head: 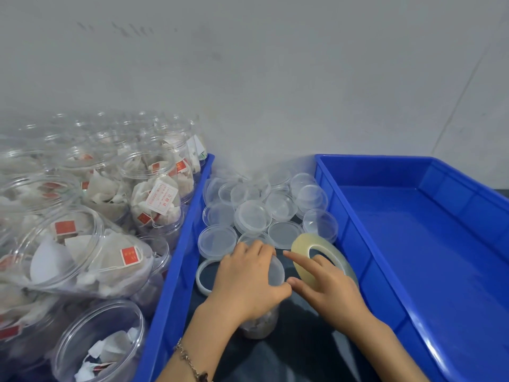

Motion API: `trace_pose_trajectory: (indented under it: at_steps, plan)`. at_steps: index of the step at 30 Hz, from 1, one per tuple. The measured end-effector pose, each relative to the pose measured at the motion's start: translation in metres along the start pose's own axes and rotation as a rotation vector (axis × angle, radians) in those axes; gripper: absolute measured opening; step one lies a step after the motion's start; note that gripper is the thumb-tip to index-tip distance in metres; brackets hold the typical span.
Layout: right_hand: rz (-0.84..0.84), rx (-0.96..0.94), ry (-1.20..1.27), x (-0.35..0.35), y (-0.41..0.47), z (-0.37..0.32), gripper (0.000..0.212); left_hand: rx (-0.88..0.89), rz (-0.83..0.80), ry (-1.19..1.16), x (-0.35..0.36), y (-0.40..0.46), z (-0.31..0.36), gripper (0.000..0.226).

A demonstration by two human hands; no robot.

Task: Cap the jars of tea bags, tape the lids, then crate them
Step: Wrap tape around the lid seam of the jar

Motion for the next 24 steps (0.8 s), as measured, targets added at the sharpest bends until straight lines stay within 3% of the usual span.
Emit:
trace_pose_trajectory:
  at_steps: [10,19,24]
  plan:
    - [0.317,-0.139,-0.116,-0.027,-0.003,-0.029,0.042,-0.011,0.046,0.017,-0.002,0.000,0.000,0.055]
    - [0.280,-0.003,0.092,-0.015,0.005,-0.024,0.030,-0.101,0.078,0.068,-0.002,0.003,-0.006,0.056]
    - [0.254,0.038,0.060,-0.011,0.015,-0.024,0.027,-0.167,0.100,0.076,-0.004,0.004,-0.010,0.054]
Point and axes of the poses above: each hand's wrist, its own y-axis towards the middle knuckle, its own x-axis out of the palm, z = x × y, the point moved 9 cm from there along y, towards the middle knuckle, and after that the axes turned 10 degrees about -y, right-handed, at the moved point
